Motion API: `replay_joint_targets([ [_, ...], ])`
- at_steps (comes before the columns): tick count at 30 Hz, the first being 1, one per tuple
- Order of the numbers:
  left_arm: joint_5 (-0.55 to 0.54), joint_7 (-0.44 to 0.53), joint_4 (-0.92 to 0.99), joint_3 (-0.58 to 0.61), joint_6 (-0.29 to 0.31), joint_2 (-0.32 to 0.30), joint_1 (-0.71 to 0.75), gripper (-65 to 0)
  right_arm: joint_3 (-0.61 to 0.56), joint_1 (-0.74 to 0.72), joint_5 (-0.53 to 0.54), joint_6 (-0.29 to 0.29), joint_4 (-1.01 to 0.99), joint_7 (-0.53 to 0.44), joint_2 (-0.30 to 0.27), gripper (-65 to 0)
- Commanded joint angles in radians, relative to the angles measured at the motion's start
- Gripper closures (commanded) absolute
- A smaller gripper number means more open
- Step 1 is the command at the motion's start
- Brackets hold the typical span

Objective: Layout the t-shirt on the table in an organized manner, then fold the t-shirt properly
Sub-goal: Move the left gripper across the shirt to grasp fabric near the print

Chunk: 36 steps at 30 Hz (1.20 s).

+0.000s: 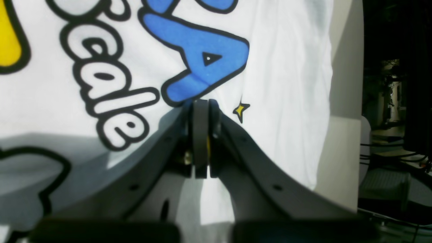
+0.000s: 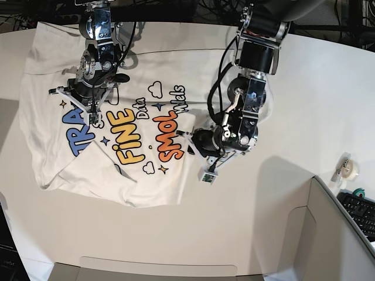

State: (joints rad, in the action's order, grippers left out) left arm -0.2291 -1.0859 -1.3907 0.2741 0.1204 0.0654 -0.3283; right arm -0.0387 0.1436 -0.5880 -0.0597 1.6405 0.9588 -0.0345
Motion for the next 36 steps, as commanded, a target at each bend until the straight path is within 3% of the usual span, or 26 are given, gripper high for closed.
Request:
replay_joint_targets([
  [1, -0.010, -0.015, -0.057, 0.006, 0.003, 0.029, -0.007, -19.7, 0.000, 0.004, 0.040, 0.019, -0.001, 0.044, 0.002, 0.0],
  [6, -0.010, -0.072, -0.189, 0.139, 0.000, 0.060, 0.064, -19.7, 0.000, 0.001, 0.040, 0.019, -0.003, 0.044, 0.002, 0.0],
  [10, -0.003, -0.069, -0.203, 0.162, -0.006, 0.060, 0.071, -19.9, 0.000, 0.003, 0.040, 0.019, -0.003, 0.044, 0.003, 0.0],
  [14, -0.003, -0.001, -0.209, 0.149, -0.083, 0.030, 0.064, -25.7, 0.000, 0.008, 0.041, 0.019, -0.003, 0.044, 0.003, 0.0],
  [18, -0.008, 0.069, -0.206, 0.043, -0.166, 0.007, 0.008, -32.4, 0.000, 0.008, 0.041, 0.019, -0.003, 0.044, 0.003, 0.0],
  [21, -0.008, 0.083, -0.158, 0.030, -0.184, -0.022, -0.025, -33.5, 0.000, 0.008, 0.041, 0.019, -0.003, 0.044, 0.003, 0.0],
  [29, -0.016, 0.194, 0.109, 0.029, -0.198, -0.019, -0.098, -33.5, 0.000, 0.008, 0.041, 0.019, -0.003, 0.044, 0.003, 0.0],
  [36, -0.198, 0.250, 0.288, 0.029, -0.198, -0.026, -0.156, -33.4, 0.000, 0.015, 0.041, 0.019, -0.003, 0.044, 0.003, 0.0],
])
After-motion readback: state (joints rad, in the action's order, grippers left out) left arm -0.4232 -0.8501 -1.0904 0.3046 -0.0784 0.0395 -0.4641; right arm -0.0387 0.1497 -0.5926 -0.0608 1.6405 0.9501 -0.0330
